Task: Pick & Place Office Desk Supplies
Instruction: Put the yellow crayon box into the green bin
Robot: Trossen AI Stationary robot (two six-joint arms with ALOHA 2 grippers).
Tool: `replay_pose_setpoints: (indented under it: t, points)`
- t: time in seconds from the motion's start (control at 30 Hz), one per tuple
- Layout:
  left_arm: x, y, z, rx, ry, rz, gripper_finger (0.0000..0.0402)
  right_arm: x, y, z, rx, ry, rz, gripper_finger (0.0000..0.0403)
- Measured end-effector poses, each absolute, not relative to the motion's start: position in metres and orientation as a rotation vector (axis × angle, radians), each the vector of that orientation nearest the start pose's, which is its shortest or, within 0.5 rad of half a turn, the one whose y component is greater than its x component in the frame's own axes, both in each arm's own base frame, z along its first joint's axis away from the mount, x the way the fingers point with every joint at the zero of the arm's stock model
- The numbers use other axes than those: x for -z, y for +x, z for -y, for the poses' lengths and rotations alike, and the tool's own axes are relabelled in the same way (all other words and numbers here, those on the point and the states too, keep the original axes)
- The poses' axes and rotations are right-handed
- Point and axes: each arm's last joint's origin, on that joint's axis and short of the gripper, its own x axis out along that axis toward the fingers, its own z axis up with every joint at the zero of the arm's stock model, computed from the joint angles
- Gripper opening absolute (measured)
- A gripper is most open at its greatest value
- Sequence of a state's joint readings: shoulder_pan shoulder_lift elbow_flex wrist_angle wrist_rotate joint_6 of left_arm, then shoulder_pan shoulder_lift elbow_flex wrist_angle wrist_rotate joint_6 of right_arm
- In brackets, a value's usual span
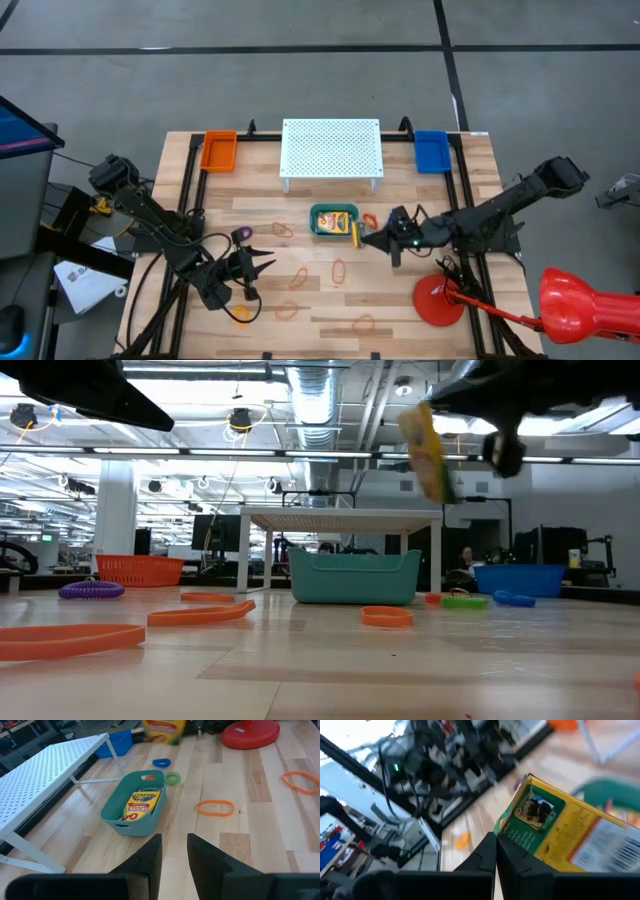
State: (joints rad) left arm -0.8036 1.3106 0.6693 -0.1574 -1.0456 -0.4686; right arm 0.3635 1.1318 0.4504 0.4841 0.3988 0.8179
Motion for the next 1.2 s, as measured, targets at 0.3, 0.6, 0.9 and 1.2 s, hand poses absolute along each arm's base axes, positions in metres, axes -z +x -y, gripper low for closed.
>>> replay_pose_setpoints:
  t: [0.3, 0.6, 0.9, 1.2]
  points:
    - [-0.201, 0.186, 0.156, -0.33, 0.185, -0.411, 0.0085, -0.222, 0.226, -0.045, 0.194, 0.717, -0.061, 0.0]
    - [-0.2, 0.185, 0.156, -0.331, 0.189, -0.416, 0.0085, -0.206, 0.246, -0.031, 0.209, 0.738, -0.044, 0.0]
    - [-0.2, 0.185, 0.156, -0.333, 0.19, -0.418, 0.0085, -0.168, 0.277, -0.025, 0.125, 0.828, 0.021, 0.0]
    - [-0.198, 0.184, 0.155, -0.334, 0.196, -0.423, 0.0085, -0.13, 0.292, -0.025, 0.12, 0.928, 0.047, 0.0]
